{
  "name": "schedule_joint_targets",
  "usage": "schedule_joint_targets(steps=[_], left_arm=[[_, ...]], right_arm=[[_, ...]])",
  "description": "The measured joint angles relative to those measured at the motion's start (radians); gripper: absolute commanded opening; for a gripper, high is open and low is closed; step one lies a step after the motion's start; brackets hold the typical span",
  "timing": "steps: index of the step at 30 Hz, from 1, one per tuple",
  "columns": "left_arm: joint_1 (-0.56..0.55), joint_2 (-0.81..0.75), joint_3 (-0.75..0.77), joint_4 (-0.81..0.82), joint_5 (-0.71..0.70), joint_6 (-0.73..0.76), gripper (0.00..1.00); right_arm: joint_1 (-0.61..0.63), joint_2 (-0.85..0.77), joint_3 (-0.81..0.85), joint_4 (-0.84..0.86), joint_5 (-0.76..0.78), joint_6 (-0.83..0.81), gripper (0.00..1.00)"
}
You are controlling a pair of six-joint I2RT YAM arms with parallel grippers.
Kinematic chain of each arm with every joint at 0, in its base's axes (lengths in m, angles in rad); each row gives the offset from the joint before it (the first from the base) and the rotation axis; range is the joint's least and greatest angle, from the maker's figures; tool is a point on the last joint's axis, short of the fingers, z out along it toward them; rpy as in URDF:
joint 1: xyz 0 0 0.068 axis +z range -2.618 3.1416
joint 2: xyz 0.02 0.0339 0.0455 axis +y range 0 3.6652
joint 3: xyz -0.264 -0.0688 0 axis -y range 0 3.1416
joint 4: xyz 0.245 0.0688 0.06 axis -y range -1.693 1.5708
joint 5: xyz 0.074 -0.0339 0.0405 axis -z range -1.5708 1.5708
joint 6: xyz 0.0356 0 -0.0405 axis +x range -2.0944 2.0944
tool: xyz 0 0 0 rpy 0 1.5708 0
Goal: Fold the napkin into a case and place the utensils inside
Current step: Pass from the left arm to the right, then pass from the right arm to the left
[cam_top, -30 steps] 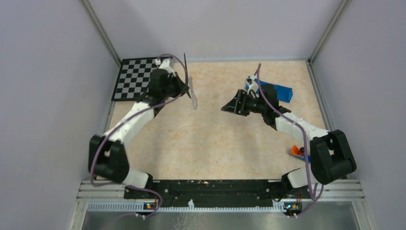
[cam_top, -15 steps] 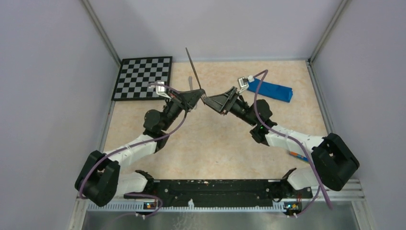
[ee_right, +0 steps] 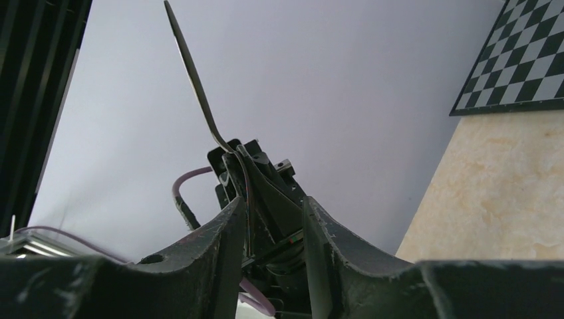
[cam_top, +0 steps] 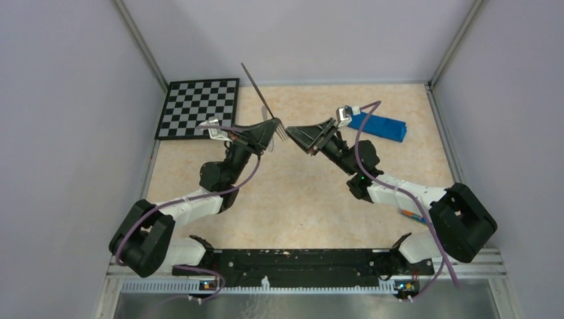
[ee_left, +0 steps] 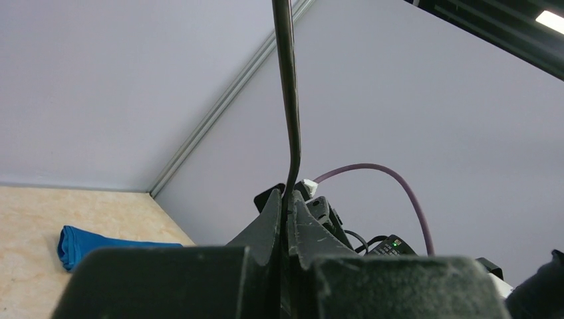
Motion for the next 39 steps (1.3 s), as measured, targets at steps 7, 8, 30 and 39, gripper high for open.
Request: schedule_joint_targets(steps=[7,8,30,39], left_arm=[[-0.015,0.036,0.000,0.035,-0.014,0.008,0.00],[-0.017,0.037,0.000,0.035,-0.016,0.010,0.00],[0.132,-0.467,0.058,-0.836,0.084,0.123,0.98],[0.234,-0.554,0.037,-1.028,0.293,0.042,0.98]], right_arm=[[0.006,0.014,0.000,0.027,-0.019,0.022,0.33],[0.006,0.014,0.000,0.034,-0.024,0.022,0.33],[-0.320,0.035,0.219,-0.610,-0.689,-0.523,0.00],[-0.319,-0.087,0.182,-0.798,-0.846,-0.676,0.00]])
